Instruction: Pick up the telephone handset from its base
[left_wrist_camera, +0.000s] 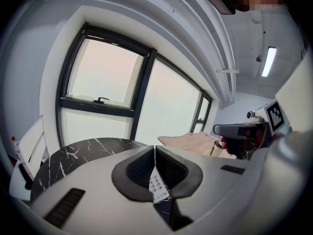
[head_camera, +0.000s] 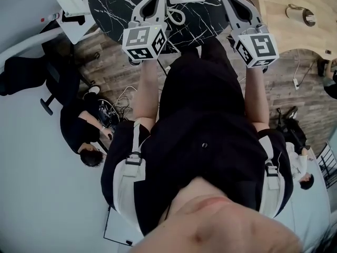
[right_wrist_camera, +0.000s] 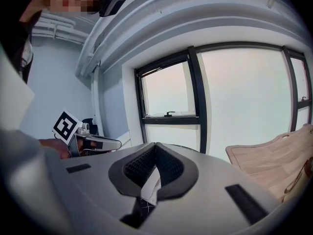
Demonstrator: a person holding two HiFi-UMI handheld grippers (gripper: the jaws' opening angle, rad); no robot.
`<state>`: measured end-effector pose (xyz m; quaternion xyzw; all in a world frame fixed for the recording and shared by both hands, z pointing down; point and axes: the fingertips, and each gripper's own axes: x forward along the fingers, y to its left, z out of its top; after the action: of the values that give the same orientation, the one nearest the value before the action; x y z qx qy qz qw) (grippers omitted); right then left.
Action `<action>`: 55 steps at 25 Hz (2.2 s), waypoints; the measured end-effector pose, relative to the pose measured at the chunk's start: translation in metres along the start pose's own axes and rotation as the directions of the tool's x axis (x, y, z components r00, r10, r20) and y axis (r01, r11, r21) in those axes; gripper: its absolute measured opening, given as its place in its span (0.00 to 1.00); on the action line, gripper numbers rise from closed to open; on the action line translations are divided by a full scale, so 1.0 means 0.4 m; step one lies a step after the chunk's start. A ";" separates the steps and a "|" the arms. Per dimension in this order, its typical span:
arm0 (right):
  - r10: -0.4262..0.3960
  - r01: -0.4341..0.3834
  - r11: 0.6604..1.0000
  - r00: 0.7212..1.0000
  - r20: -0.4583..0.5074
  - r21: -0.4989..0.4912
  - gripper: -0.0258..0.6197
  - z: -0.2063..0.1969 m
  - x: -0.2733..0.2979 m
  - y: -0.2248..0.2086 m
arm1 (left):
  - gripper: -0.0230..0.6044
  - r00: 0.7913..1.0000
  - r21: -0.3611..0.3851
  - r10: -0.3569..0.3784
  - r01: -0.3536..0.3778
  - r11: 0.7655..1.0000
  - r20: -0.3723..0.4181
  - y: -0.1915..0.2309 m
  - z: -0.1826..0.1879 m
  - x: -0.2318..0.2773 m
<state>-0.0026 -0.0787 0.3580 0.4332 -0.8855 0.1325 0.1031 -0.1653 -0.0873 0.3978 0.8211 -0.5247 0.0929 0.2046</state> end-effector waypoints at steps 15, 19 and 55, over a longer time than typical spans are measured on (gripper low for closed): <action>0.074 -0.071 0.997 0.993 -0.094 0.035 0.09 -0.060 0.096 -0.122 | 0.07 0.986 -0.034 0.087 -0.093 0.995 -0.140 0.027 -0.118 0.155; 0.099 -0.093 0.994 0.987 -0.127 0.050 0.09 -0.082 0.124 -0.146 | 0.07 0.977 -0.046 0.111 -0.121 0.992 -0.183 0.043 -0.158 0.192; 0.197 -0.166 0.977 0.942 -0.272 0.131 0.09 -0.215 0.228 -0.249 | 0.48 0.835 -0.034 0.290 -0.344 0.938 -0.469 0.182 -0.464 0.420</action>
<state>0.0276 -0.1771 0.4808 0.3309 -0.8894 0.2492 0.1932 -0.1469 -0.1718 0.6438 0.6641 -0.5951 0.2851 0.3515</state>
